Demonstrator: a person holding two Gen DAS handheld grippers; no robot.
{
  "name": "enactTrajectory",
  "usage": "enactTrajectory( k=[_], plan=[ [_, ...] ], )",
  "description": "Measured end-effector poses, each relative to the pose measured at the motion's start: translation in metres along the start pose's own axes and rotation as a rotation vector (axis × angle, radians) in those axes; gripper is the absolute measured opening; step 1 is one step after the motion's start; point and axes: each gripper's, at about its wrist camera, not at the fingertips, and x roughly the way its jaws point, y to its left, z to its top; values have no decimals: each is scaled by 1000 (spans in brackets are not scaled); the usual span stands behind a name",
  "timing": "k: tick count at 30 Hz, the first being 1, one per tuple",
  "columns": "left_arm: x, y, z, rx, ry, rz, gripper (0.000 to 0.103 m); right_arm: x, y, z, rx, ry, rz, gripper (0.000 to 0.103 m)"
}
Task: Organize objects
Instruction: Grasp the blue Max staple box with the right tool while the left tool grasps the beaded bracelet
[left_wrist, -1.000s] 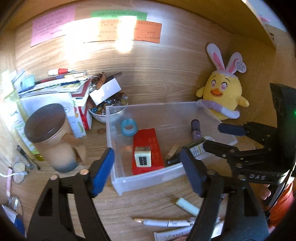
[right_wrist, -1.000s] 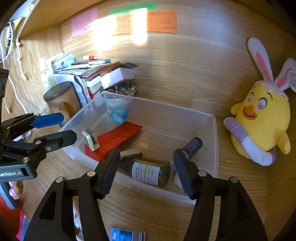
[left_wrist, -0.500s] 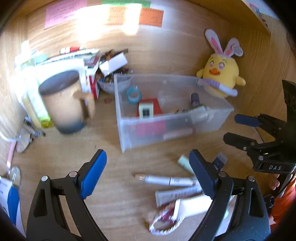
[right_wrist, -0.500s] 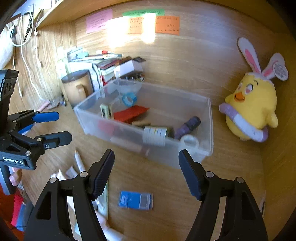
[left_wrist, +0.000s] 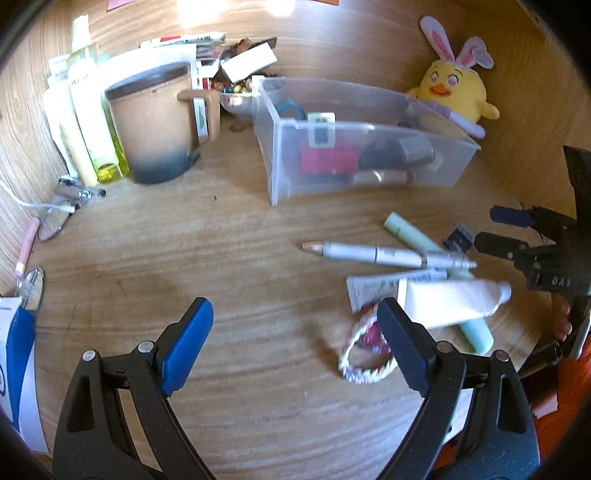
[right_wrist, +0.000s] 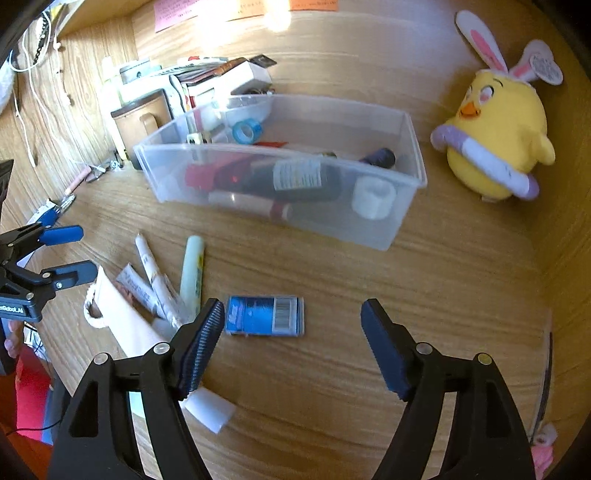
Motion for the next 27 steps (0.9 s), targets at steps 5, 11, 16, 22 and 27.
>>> enactTrajectory(
  k=[5, 11, 16, 22, 27],
  plan=[
    [4, -7, -10, 35, 15, -17, 79, 4, 1, -3, 6, 28, 7, 77],
    [9, -12, -8, 53, 16, -46, 58, 11, 4, -2, -2, 51, 21, 77],
    [10, -11, -5, 66, 5, -26, 35, 19, 8, -2, -11, 79, 33, 77],
    [10, -4, -6, 67, -9, 4, 11, 25, 11, -1, -30, 71, 5, 77],
    [11, 1, -6, 63, -27, 38, 7, 26, 12, 0, -50, 54, -12, 59]
  ],
)
